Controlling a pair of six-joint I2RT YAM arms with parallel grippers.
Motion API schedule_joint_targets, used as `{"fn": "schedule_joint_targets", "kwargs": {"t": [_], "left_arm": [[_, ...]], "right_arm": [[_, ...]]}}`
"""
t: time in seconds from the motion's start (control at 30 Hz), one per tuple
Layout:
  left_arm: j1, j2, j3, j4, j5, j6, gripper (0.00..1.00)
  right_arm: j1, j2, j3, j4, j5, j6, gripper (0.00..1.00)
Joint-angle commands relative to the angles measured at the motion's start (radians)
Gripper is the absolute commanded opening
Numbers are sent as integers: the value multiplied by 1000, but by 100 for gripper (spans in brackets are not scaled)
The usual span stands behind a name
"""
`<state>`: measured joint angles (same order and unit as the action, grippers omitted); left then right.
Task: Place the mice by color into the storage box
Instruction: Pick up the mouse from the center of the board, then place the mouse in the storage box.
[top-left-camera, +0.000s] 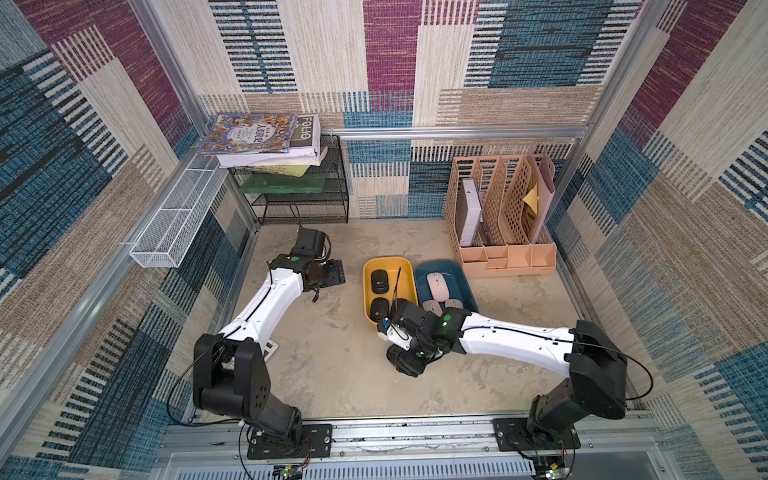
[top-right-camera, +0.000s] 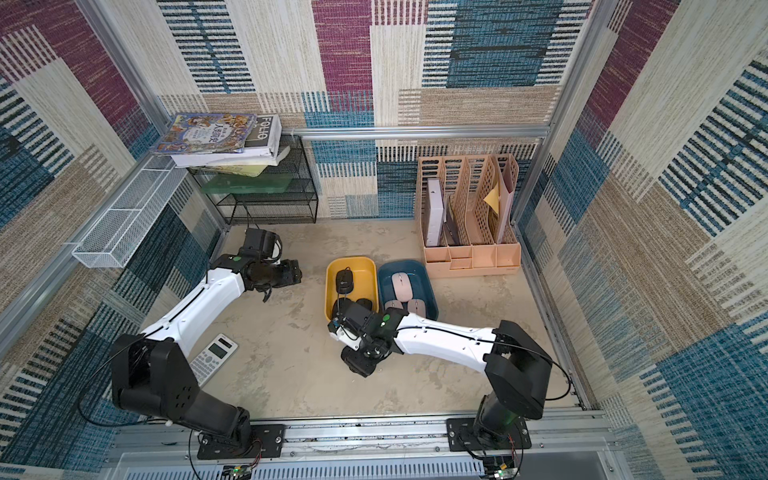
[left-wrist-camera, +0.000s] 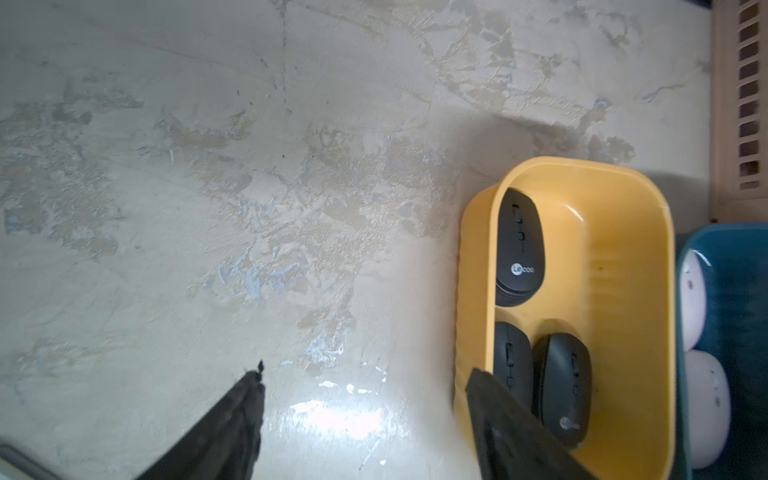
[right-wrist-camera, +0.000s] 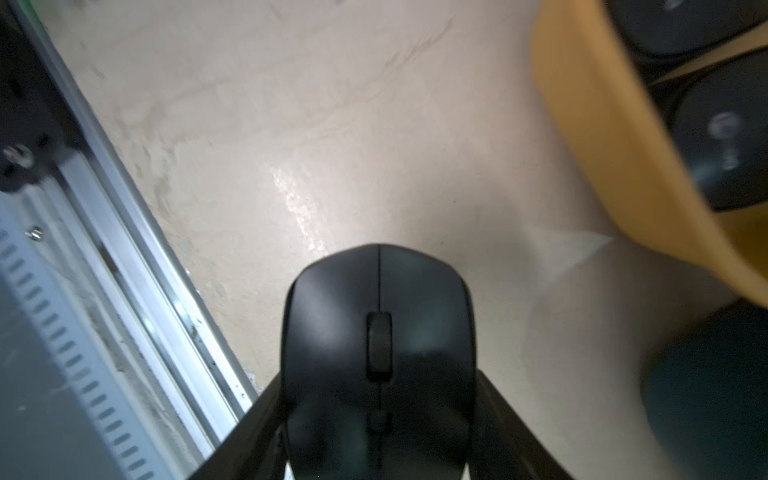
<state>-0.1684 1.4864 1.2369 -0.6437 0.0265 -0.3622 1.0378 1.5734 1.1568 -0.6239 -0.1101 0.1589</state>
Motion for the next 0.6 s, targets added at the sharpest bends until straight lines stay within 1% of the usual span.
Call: {"fn": "schedule_joint_targets", "kwargs": {"t": [0.0, 0.13, 0.17, 0.23, 0.33, 0.47, 0.57], "left_arm": [[1, -80, -36, -3, 1, -29, 81], [1, -179, -72, -25, 24, -38, 81], [1, -203, -82, -31, 33, -40, 81], [0, -243, -102, -42, 48, -46, 81], [0, -302, -131, -67, 53, -46, 81], [0, -378, -181, -89, 59, -49, 81], [0, -427, -226, -92, 81, -62, 81]], "right_arm": [[-76, -38, 58, 39, -82, 111, 30], [-194, -10, 157, 57, -94, 258, 31], [-212, 15, 190, 51, -71, 286, 32], [-231, 72, 266, 19, -12, 329, 32], [-247, 170, 369, -8, 25, 375, 31], [-252, 314, 521, -83, 108, 400, 31], [-263, 394, 591, -121, 144, 419, 31]]}}
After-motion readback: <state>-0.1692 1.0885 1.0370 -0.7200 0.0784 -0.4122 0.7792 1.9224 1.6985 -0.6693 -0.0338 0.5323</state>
